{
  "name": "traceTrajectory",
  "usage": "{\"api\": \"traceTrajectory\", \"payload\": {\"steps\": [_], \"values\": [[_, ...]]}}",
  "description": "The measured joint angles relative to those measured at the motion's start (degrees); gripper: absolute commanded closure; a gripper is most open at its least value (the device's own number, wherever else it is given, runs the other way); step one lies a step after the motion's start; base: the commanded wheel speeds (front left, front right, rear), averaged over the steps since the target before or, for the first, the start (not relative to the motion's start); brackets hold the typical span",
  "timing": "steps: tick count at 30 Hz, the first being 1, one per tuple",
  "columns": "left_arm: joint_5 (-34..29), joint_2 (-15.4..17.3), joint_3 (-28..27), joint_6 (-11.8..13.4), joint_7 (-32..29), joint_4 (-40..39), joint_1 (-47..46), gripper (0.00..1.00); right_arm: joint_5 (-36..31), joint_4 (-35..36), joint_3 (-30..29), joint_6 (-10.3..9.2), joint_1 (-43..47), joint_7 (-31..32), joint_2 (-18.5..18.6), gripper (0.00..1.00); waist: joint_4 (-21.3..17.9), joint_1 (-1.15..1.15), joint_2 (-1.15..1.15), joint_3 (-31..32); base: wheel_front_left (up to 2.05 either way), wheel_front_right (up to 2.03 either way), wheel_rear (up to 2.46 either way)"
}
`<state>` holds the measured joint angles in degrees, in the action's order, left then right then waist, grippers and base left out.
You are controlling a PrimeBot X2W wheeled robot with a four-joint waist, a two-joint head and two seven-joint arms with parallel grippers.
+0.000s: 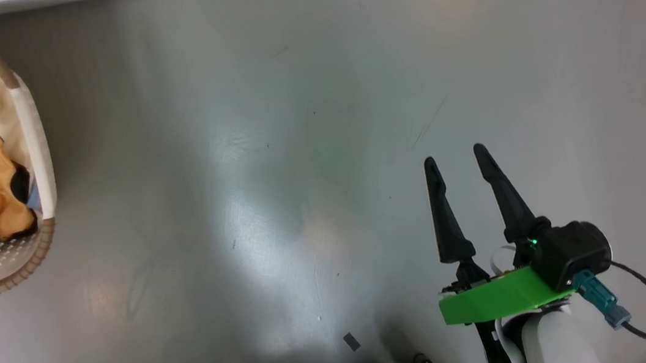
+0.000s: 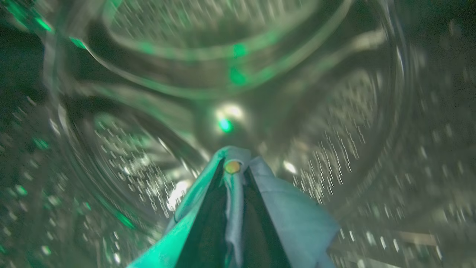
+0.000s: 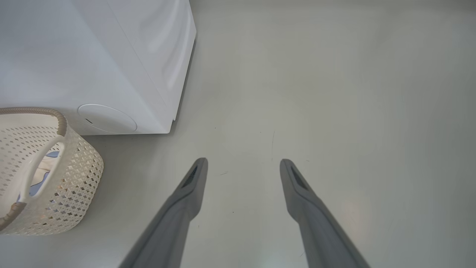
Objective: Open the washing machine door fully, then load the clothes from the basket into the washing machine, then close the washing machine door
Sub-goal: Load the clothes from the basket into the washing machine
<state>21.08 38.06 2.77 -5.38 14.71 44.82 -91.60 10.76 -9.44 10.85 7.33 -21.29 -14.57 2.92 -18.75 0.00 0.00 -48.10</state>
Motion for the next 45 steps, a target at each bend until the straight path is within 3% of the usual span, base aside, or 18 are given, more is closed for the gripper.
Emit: {"api": "traceTrajectory", "payload": {"steps": [4,12,27,28,29,30,45], "values": [[-2.2,1.1,-4.0,0.4,0.1,-5.1,-1.5,1.00,0.0,0.2,0.5,0.00,-1.2,0.0,0.0,0.00,-0.4,0.00,0.00,-1.0,0.00,0.00,0.00],[-4.2,-0.3,-4.6,-0.8,0.2,-0.4,1.4,1.00,0.2,0.2,0.9,0.00,-1.2,0.0,0.0,0.00,-0.3,0.00,0.00,-1.3,0.00,0.00,0.00],[-6.2,-1.2,2.7,-2.0,0.2,10.8,1.4,1.00,0.4,0.2,0.8,0.00,-1.3,0.0,0.0,0.00,0.0,0.00,0.00,-1.3,0.00,0.00,0.00],[-5.8,-1.2,3.0,-2.0,0.2,11.2,1.4,0.77,0.4,0.2,0.8,0.00,-1.4,0.0,0.0,0.00,0.0,0.00,0.00,-1.3,0.00,0.00,0.00],[-5.6,-1.1,3.5,-2.0,0.2,11.4,1.4,0.08,0.4,0.2,0.7,0.00,-1.4,0.0,0.0,0.00,0.1,0.00,0.00,-1.2,0.00,0.00,0.00],[-5.6,-1.1,3.9,-2.0,0.2,11.4,1.4,0.00,0.4,0.2,0.7,0.00,-1.4,0.0,0.0,0.00,0.2,0.00,0.00,-1.2,0.00,0.00,0.00],[-0.2,-2.7,5.7,-2.0,0.2,10.5,6.3,0.00,-0.3,-0.7,-0.7,0.00,-2.5,0.0,0.0,0.00,2.0,0.00,0.00,2.1,0.00,0.00,0.00]]}}
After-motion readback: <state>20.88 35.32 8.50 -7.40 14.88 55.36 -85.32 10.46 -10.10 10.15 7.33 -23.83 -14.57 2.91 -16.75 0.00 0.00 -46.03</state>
